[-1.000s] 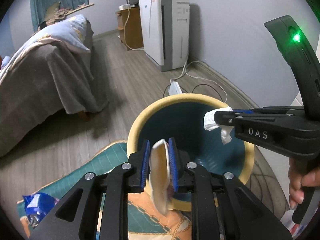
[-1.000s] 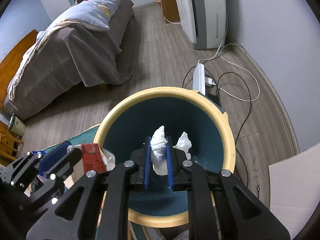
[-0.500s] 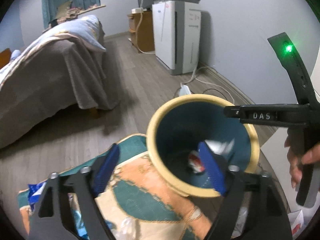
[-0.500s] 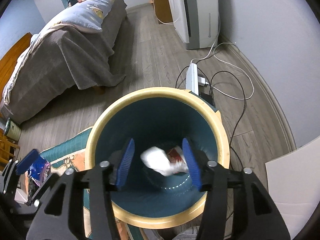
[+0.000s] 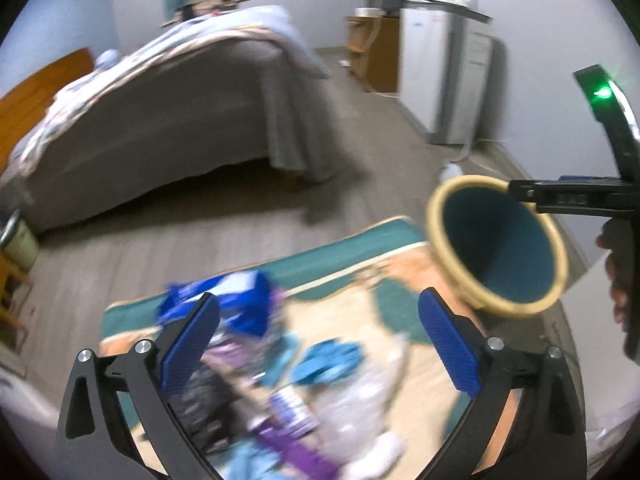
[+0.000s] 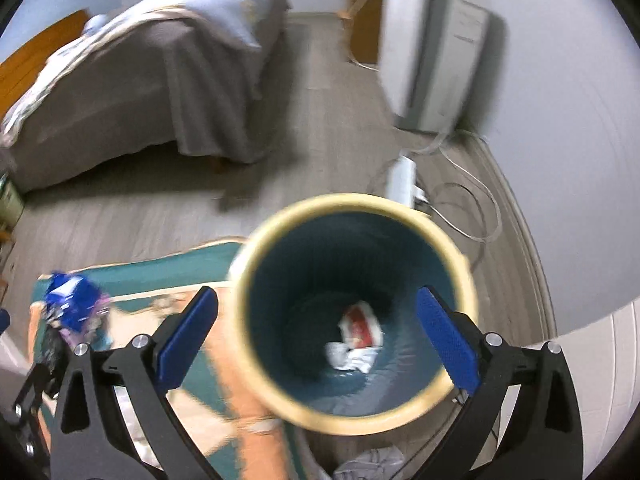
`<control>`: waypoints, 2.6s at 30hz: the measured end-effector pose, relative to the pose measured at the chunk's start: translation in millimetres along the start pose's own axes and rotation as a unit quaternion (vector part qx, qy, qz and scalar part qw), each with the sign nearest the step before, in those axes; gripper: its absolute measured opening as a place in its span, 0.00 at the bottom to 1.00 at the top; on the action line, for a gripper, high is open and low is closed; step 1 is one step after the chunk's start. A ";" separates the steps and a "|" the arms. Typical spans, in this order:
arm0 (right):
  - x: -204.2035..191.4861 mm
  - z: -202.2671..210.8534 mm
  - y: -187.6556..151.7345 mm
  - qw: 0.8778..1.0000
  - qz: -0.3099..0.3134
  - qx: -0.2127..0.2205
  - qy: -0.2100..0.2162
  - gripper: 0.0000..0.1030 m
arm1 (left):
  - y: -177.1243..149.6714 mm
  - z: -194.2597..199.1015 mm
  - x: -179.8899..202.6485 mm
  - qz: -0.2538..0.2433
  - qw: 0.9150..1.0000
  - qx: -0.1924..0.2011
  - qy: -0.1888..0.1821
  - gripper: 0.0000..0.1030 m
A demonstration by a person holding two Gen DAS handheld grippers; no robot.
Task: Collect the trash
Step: 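Move both grippers back over the black plastic bag, then grasp black plastic bag with right gripper while left gripper grasps blue wrapper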
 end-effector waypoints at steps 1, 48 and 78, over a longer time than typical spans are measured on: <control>-10.4 5.3 1.0 1.000 0.009 0.005 -0.001 0.95 | -5.5 7.4 -16.7 0.008 1.000 -0.002 0.017 0.95; -313.9 -25.8 -112.2 0.953 0.169 -0.173 0.182 0.37 | -119.8 13.3 -200.2 0.059 0.991 -0.070 0.093 0.94; -203.3 65.2 1.4 0.977 0.111 0.013 0.184 0.05 | -45.3 -23.8 -165.8 0.036 0.998 -0.057 0.009 0.75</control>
Point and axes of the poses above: each gripper's, at about its wrist camera, not at the fingertips, and z roughly against the way its jaws point, x to its right, y to its top, the point moved 6 cm from there along -z, roughly the way its jaws point, and after that the axes turned 6 degrees about -y, right-handed, at the moved point
